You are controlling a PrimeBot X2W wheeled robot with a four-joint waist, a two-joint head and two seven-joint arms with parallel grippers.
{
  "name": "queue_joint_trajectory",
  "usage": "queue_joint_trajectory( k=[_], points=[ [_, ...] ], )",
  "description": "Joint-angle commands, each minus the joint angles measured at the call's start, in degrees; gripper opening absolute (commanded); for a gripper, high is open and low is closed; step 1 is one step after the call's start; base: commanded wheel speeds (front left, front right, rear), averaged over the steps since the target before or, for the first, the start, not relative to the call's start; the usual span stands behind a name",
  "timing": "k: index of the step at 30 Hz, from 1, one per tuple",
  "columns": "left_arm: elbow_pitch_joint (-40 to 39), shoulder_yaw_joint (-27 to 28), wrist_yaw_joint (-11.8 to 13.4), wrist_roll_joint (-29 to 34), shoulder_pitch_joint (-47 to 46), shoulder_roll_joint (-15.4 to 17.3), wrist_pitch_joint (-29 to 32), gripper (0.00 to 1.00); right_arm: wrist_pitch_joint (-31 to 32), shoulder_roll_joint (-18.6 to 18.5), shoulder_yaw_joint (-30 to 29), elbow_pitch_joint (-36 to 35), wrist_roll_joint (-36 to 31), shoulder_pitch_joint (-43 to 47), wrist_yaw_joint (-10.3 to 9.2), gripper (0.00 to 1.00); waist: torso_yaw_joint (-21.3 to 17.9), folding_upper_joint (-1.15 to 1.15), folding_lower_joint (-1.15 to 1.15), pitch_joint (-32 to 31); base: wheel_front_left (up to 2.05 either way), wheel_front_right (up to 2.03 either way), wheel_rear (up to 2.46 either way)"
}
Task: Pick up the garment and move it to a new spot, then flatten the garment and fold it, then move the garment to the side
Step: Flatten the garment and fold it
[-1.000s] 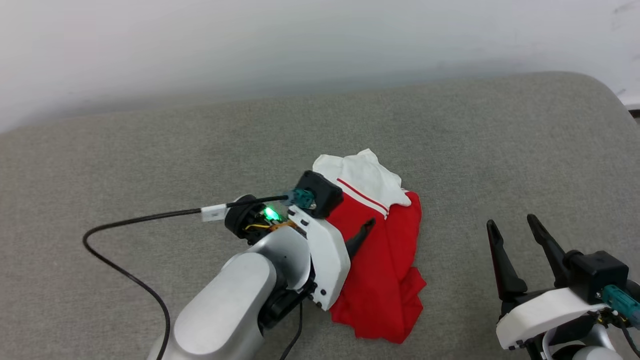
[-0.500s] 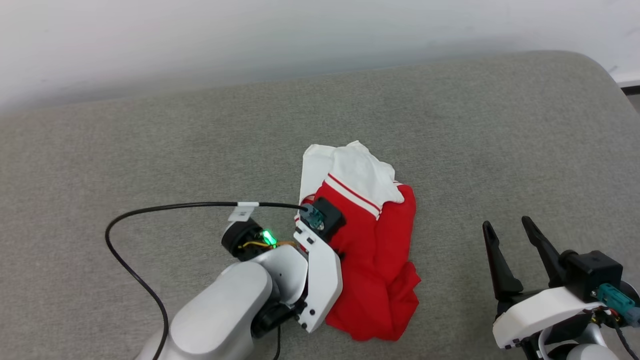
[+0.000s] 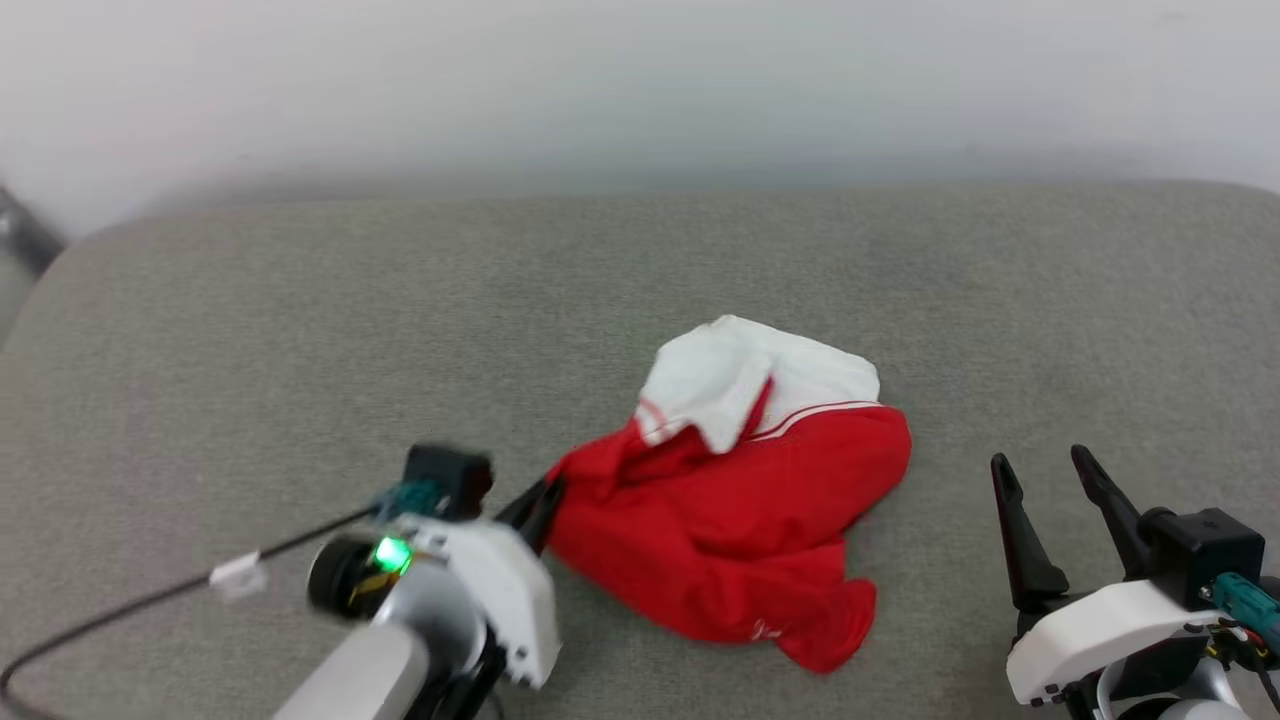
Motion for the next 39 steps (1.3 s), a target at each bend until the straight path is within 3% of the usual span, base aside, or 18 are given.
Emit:
queue_joint_trajectory(
  k=[1,5,10,11,12,29,39],
  points=[
    [-0.2,0.6,0.9,-0.7,2.4,0.4,-0.5,0.00,0.1,0.0,0.1,-0.4,-0.3,0.4,-0.03,1.00,1.2,0.00,0.00,-1.0,0.00,0.00,0.00],
    [-0.3,3.9,5.2,-4.4,12.1,1.7,-2.0,0.00,0.7,0.0,0.0,-1.0,-0.5,1.2,-0.03,1.00,2.5,0.00,0.00,-2.0,0.00,0.00,0.00],
    [-0.3,4.1,7.1,-7.9,20.7,1.4,-0.8,0.00,1.3,0.0,-0.1,-1.8,-0.8,2.3,-0.03,1.00,3.3,0.00,0.00,-3.1,0.00,0.00,0.00],
    [-0.5,3.9,7.2,-8.0,21.5,1.2,-1.0,0.40,1.4,0.0,-0.2,-2.0,-0.8,2.6,-0.03,1.00,3.4,0.00,0.00,-3.3,0.00,0.00,0.00],
    [-0.8,3.8,7.4,-7.7,21.9,1.1,-1.5,1.00,1.5,0.0,-0.3,-2.1,-0.9,2.8,-0.03,1.00,3.5,0.00,0.00,-3.5,0.00,0.00,0.00],
    [-9.8,8.9,11.3,2.9,16.6,4.2,-20.4,1.00,3.2,0.0,-0.7,-3.9,-1.0,4.7,-0.03,1.00,2.5,0.00,0.00,-6.6,0.00,0.00,0.00],
    [-13.7,10.4,11.2,5.9,14.1,5.6,-23.4,1.00,5.4,0.0,-4.3,-0.6,2.1,3.6,-0.03,1.00,5.8,0.00,0.00,-5.6,0.00,0.00,0.00]
  ],
)
